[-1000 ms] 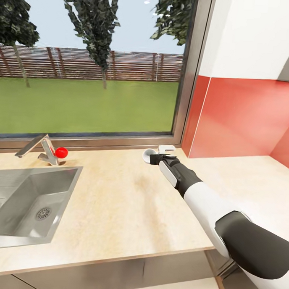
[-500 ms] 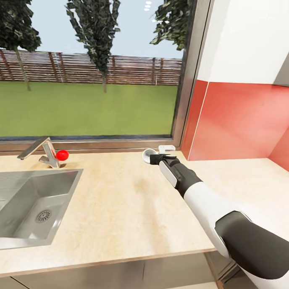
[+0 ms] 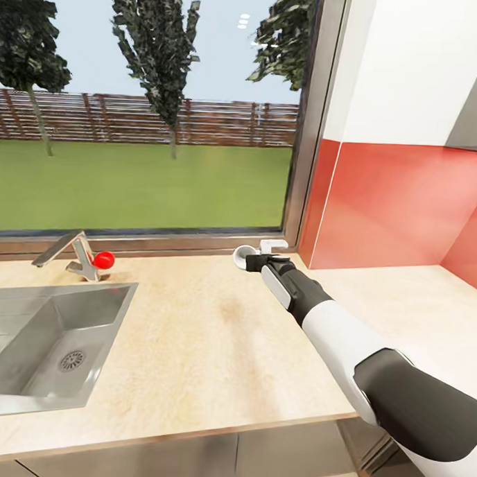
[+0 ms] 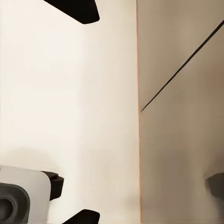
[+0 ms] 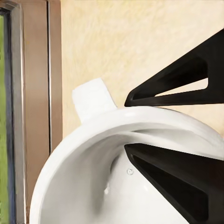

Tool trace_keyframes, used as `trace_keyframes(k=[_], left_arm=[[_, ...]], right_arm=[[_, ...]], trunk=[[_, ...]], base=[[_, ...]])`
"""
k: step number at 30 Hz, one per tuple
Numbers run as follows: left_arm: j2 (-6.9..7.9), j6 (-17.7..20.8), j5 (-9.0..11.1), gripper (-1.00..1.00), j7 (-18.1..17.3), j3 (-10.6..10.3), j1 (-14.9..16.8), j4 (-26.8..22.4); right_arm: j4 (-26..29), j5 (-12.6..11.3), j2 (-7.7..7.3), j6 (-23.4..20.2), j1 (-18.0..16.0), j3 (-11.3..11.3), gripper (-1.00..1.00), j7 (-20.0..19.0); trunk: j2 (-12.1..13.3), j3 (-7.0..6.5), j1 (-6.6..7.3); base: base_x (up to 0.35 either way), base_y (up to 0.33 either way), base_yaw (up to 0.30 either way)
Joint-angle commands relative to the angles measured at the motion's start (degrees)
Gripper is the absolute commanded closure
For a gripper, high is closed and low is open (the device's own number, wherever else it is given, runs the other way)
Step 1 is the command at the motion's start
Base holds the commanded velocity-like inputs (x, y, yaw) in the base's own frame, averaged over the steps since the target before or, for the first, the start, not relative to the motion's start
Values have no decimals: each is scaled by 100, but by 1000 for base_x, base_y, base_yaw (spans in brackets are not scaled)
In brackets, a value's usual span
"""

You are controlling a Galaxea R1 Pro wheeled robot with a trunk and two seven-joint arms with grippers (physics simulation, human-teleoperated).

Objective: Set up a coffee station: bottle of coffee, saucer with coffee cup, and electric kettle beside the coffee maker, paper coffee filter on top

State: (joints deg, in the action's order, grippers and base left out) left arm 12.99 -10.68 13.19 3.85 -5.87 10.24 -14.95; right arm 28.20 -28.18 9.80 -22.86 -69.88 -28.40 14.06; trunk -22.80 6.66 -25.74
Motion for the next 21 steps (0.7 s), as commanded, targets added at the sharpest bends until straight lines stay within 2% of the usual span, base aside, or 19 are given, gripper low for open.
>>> trace_keyframes(k=[1, 16, 21], left_arm=[[-3, -23, 39, -100, 29, -43, -5, 6], [-25, -39, 57, -100, 28, -30, -22, 19], [-24, -39, 75, -100, 28, -28, -22, 19]], right_arm=[[6, -58, 14, -16, -8, -41, 100, 53], [-8, -56, 20, -16, -8, -43, 100, 53], [-8, -56, 20, -16, -8, -43, 100, 53]], trunk=[[-12, 3, -4], [-12, -132, -4], [-12, -177, -4]], base=[[0, 0, 0], [-1, 0, 0], [-237, 19, 0]])
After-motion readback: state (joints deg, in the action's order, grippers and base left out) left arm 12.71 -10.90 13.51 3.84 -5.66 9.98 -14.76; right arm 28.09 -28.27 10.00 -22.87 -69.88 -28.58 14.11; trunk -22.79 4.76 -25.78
